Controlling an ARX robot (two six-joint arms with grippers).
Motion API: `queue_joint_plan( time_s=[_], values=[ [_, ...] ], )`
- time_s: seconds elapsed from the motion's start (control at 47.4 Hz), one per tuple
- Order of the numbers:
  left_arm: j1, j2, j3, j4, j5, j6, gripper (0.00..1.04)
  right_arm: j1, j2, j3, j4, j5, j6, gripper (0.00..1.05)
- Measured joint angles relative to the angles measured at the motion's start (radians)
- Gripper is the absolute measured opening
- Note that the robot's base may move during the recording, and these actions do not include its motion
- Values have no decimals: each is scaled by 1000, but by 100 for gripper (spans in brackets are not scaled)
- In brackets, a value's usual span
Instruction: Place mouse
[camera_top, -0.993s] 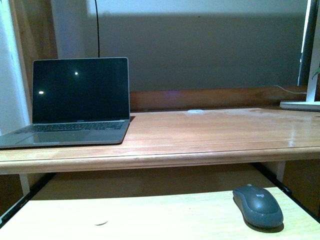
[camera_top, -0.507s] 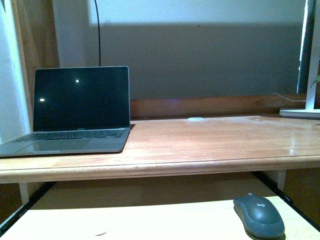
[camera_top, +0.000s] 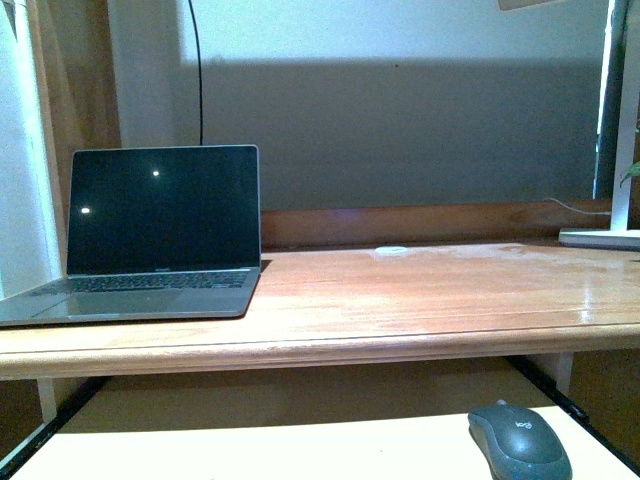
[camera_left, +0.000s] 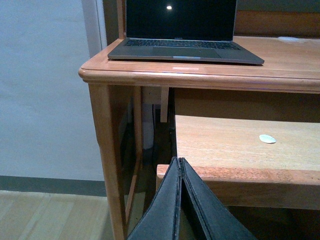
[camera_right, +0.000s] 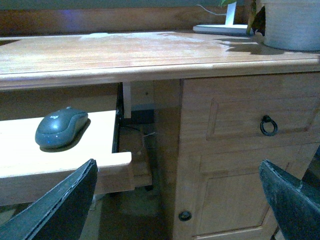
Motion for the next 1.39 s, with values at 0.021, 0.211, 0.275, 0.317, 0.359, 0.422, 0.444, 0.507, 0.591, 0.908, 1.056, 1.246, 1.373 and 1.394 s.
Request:
queue_joint_plan(
  time_s=[0.021, 0.211, 0.275, 0.317, 0.359, 0.422, 0.444, 0.507, 0.591, 0.908, 1.056, 1.246, 1.373, 1.394],
  values=[
    [0, -9, -9, 0, 0, 0, 3, 0, 0, 0, 0, 0, 0, 97],
    [0, -23, -28, 0, 0, 0, 3, 0, 0, 0, 0, 0, 0, 97],
    [0, -23, -28, 0, 0, 0, 3, 0, 0, 0, 0, 0, 0, 97],
    [0, -23, -28, 0, 0, 0, 3, 0, 0, 0, 0, 0, 0, 97],
    [0, -23, -28, 0, 0, 0, 3, 0, 0, 0, 0, 0, 0, 97],
    [0, -23, -28, 0, 0, 0, 3, 0, 0, 0, 0, 0, 0, 97],
    [0, -23, -28, 0, 0, 0, 3, 0, 0, 0, 0, 0, 0, 97],
    [0, -23, -28, 0, 0, 0, 12, 15, 13, 3, -18, 37, 10, 97],
    [0, -23, -28, 0, 0, 0, 28, 88, 110, 40, -65, 223, 50, 97],
    [0, -23, -28, 0, 1, 0, 85, 246, 621, 249, 282, 262, 88, 97],
    [0, -23, -28, 0, 1, 2, 97, 391, 820, 346, 351, 304, 80, 97],
    [0, -24, -28, 0, 2, 2, 97, 544, 1044, 461, 435, 345, 15, 97],
    [0, -24, -28, 0, 1, 2, 97, 597, 1162, 523, 461, 333, -28, 97],
    [0, -24, -28, 0, 1, 2, 97, 603, 1180, 530, 466, 332, -34, 97]
  ],
)
